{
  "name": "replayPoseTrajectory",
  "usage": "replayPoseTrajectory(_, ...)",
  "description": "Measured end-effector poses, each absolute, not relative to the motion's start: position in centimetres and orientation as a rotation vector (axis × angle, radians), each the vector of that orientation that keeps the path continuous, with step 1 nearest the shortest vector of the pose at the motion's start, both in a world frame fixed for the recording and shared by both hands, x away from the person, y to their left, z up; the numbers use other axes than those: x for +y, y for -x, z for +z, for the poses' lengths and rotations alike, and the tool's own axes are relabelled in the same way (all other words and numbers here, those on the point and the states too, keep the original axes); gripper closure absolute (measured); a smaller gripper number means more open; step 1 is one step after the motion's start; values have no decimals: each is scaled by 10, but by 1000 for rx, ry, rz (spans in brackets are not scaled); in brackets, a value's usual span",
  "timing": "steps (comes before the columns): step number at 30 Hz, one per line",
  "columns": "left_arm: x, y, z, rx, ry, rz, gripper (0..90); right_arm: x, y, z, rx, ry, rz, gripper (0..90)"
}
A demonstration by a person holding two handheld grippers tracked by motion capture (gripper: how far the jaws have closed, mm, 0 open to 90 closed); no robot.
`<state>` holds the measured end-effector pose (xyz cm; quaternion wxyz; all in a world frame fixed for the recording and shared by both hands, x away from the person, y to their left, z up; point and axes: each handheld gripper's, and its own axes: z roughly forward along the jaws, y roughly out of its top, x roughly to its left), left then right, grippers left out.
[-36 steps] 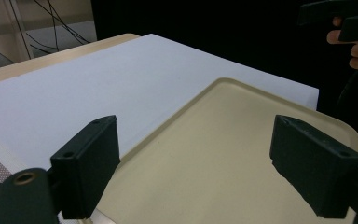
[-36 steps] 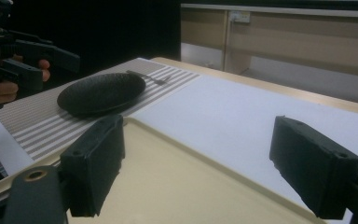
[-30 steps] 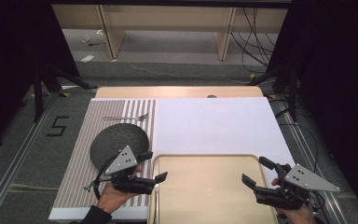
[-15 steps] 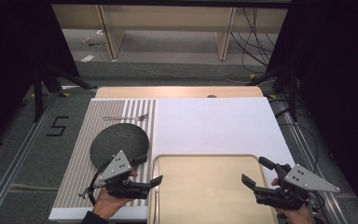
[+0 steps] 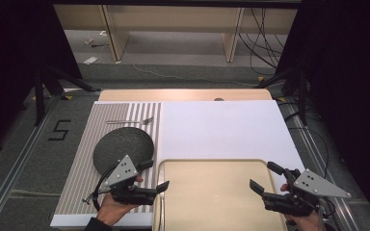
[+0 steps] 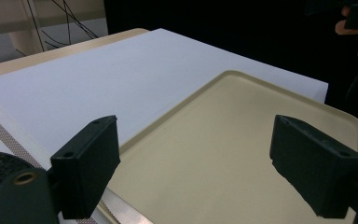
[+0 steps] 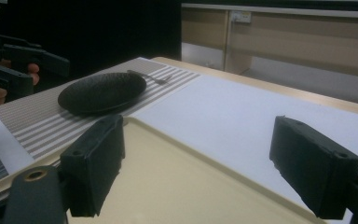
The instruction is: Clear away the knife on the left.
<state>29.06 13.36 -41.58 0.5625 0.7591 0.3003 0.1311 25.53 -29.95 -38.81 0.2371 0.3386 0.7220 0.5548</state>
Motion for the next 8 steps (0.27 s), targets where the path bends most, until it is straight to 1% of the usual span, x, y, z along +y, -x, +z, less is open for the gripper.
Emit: replayPoseTrajectory(8,133,-291,-416,704,-1790,305,157,-300,-255,-388,1981,-929,1519,188)
